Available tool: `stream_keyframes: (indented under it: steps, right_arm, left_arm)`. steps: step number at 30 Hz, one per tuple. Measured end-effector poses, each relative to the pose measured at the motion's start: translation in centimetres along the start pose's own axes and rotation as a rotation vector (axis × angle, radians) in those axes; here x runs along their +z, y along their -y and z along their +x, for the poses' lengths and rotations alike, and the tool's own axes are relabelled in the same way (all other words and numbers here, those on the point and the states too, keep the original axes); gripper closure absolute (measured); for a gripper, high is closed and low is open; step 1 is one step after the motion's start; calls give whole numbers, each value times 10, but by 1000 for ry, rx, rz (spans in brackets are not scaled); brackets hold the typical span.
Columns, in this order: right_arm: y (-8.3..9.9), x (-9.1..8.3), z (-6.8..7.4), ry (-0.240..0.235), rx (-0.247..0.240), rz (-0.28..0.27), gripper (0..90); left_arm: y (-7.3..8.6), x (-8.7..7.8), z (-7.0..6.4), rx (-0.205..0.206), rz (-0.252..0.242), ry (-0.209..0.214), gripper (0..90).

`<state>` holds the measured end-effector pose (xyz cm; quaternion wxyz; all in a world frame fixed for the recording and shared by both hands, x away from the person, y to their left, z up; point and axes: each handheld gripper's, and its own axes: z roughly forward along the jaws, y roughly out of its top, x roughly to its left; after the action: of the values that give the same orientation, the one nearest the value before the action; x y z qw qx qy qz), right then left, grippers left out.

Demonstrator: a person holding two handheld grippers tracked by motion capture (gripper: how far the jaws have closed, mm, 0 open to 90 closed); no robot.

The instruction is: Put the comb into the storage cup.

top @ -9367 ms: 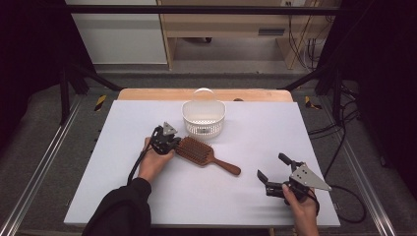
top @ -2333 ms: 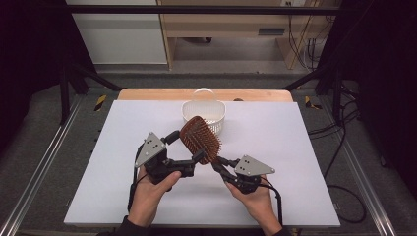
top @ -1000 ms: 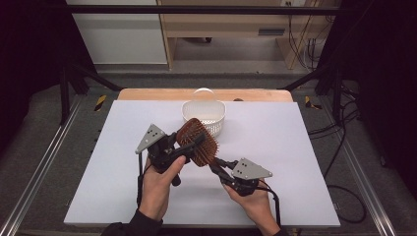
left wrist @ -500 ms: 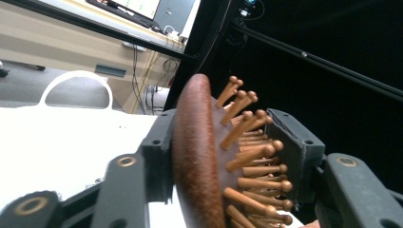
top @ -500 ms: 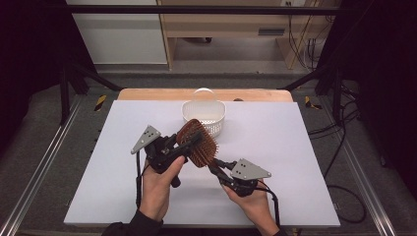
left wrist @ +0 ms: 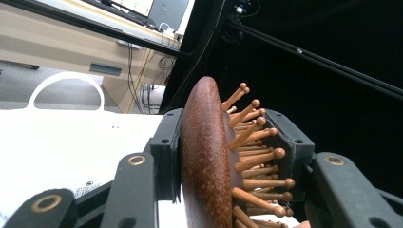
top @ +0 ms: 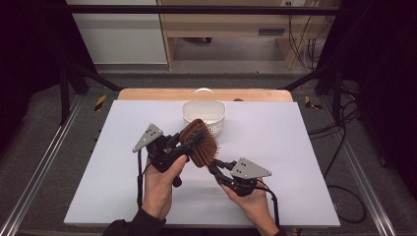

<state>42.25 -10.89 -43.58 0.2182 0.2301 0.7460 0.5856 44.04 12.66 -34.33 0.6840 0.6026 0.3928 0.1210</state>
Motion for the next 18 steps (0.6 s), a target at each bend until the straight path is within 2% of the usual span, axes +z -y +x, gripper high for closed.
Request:
stream_keyframes:
  steps: [1, 2, 3, 4, 7, 8, 9, 10, 11, 15, 18]
  right_arm:
    - [0, 1, -1, 3, 13, -14, 619]
    - [0, 1, -1, 3, 13, -14, 619]
    - [-1, 0, -3, 15, 31, -19, 533]
    - [-1, 0, -3, 15, 31, -19, 533]
    - [1, -4, -11, 39, 71, -27, 385]
    - [1, -4, -11, 39, 71, -27, 385]
    - [2, -7, -15, 57, 84, -38, 303]
    - [2, -7, -15, 57, 84, -38, 303]
    - [2, -8, -17, 66, 90, -43, 265]
    - [7, -16, -26, 162, 87, -40, 202]
    - [12, -22, -31, 183, 83, -42, 176]
  left_arm:
    - [0, 1, 0, 4, -1, -3, 526]
    - [-1, 1, 0, 5, 0, -4, 526]
    - [-2, 1, 1, 1, 0, -5, 526]
    - [-2, 1, 2, -4, -2, -6, 526]
    - [-7, 2, 4, 7, -8, -16, 526]
    - [-8, 1, 5, 10, -10, -17, 526]
    - [-12, 0, 7, 8, -18, -16, 525]
    - [-12, 0, 7, 8, -18, -16, 525]
    - [-15, 0, 8, 4, -25, -17, 525]
    - [-25, -1, 9, 23, -39, -34, 524]
    - [-31, 0, 9, 34, -46, -42, 524]
